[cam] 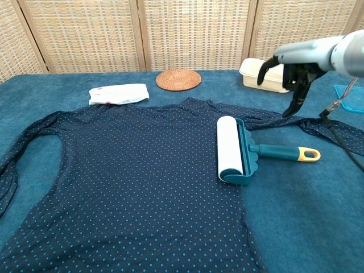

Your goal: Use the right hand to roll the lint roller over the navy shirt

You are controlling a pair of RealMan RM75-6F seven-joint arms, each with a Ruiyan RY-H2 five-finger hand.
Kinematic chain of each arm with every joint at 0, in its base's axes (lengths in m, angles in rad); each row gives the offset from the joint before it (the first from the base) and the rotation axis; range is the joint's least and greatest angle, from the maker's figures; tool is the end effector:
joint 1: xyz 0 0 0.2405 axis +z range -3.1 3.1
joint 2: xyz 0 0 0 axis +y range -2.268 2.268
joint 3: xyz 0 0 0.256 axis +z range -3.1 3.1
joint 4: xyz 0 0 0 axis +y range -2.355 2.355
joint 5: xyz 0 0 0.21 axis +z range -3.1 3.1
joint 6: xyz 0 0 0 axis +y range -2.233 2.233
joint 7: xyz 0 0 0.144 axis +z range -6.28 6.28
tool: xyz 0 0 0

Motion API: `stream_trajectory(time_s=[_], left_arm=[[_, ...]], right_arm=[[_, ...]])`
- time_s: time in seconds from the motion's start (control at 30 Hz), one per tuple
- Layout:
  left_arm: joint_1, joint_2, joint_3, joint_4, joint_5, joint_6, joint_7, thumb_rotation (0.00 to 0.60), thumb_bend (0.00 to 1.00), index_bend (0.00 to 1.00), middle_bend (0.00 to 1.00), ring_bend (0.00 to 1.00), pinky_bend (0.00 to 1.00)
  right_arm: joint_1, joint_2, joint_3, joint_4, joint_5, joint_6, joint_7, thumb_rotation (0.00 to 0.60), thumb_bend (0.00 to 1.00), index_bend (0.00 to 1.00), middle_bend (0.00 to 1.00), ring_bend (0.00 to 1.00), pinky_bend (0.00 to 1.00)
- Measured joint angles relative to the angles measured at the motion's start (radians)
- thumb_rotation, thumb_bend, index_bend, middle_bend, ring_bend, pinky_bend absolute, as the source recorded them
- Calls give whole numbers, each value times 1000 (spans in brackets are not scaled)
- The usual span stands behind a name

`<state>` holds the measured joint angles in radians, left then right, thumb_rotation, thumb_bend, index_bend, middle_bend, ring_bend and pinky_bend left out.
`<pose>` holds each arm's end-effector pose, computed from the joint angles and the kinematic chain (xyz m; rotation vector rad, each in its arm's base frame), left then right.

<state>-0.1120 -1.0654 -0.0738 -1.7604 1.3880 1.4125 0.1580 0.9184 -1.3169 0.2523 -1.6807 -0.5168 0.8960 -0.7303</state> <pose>-0.2961 0.1909 0.1609 -1.3771 -0.9300 -0.8007 -0.1277 -0.3827 0.0449 1.7940 -0.9823 0.6261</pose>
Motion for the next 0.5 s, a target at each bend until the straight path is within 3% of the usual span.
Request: stream_trajectory(time_s=[0.1,0.27,0.5], left_arm=[[-5,0,-2,3,-9,-9,-1,600,0,0,0,0,0],[-15,1,-6,10,-30,-28,-7,600,0,0,0,0,0],[-17,3,-5,6,-27,-26,-9,600,0,0,0,0,0]], right_arm=[[31,-45,-23,19,69,8,-31,600,194,462,1000,1000,1000],[47,-92,-60,9,140,70,-47,600,248,452,1000,1000,1000],[38,-134,-110,14,123,106,-38,600,281,422,1000,1000,1000]])
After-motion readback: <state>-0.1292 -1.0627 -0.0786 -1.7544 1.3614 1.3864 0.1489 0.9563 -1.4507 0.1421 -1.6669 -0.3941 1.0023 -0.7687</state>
